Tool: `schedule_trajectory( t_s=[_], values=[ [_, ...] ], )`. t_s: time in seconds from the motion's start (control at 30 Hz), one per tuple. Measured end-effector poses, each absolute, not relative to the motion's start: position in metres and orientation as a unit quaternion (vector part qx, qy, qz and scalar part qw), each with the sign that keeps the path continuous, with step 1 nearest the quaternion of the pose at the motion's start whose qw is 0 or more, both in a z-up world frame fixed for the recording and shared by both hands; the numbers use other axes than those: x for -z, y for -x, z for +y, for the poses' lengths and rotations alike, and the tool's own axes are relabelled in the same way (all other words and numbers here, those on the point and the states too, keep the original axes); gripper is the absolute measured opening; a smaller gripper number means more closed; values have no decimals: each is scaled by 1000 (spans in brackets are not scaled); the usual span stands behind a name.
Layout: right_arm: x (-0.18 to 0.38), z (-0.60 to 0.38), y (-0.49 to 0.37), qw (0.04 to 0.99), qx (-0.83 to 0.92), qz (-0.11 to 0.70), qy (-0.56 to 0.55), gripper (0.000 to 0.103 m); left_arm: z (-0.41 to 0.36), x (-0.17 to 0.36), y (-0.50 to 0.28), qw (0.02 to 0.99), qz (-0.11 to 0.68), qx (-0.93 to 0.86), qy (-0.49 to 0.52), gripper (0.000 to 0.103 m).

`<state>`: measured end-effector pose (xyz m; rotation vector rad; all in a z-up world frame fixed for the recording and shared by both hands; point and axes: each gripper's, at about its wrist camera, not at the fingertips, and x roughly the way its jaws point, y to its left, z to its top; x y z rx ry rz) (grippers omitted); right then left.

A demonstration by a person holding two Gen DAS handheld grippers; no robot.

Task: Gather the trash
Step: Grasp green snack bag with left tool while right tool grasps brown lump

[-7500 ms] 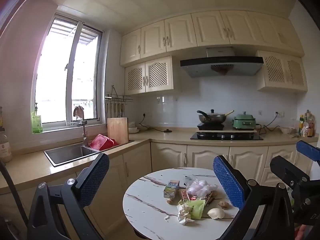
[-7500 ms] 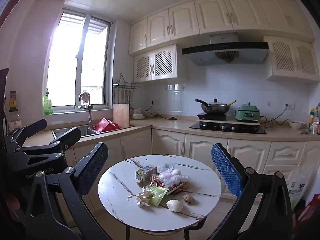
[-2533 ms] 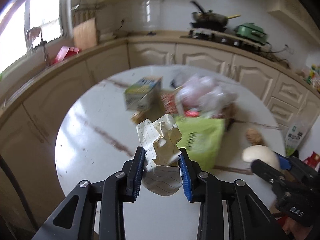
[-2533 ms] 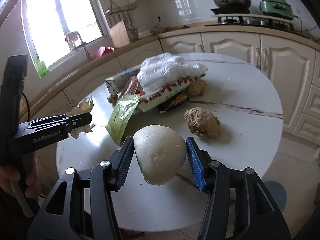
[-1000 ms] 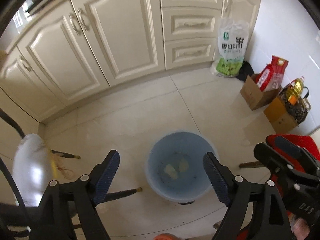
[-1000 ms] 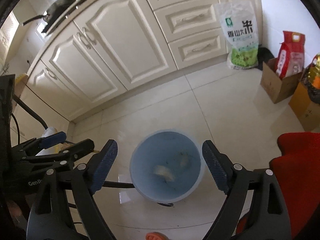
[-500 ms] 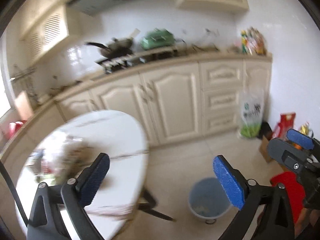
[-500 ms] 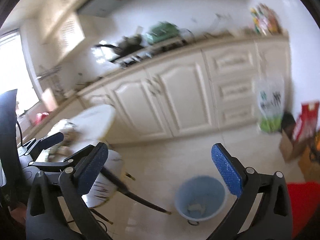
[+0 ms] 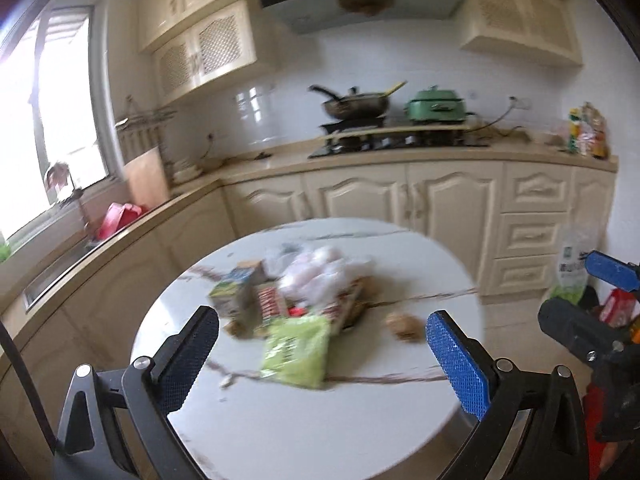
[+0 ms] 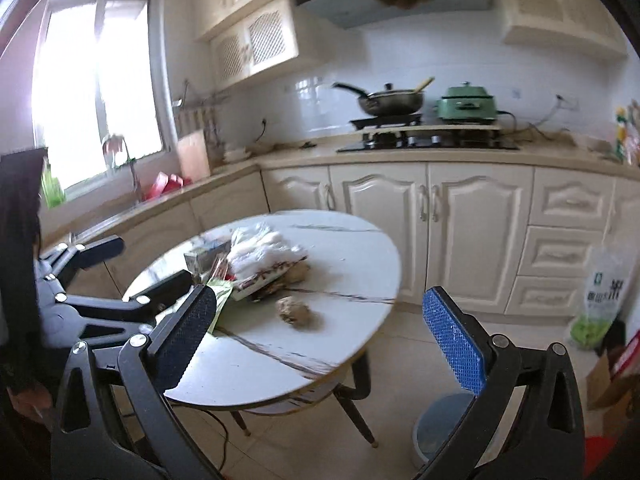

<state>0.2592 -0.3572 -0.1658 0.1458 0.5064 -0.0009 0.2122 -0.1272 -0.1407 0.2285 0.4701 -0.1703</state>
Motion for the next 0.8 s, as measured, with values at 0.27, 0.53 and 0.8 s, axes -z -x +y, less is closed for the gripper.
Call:
schedule_trajectory(
  t_s=[0.27, 0.53, 0.8],
  values=[
    [214, -335, -318, 944, 3, 329, -17, 103, -122, 187, -244, 939, 311, 71, -129, 102],
    [262, -338, -367, 922, -8, 387, -4, 103, -129, 223, -269, 919, 365, 52, -137, 101],
    [281, -334, -402, 909, -30, 416, 8, 103, -114, 224, -309, 905, 402, 62, -120, 67]
  ],
)
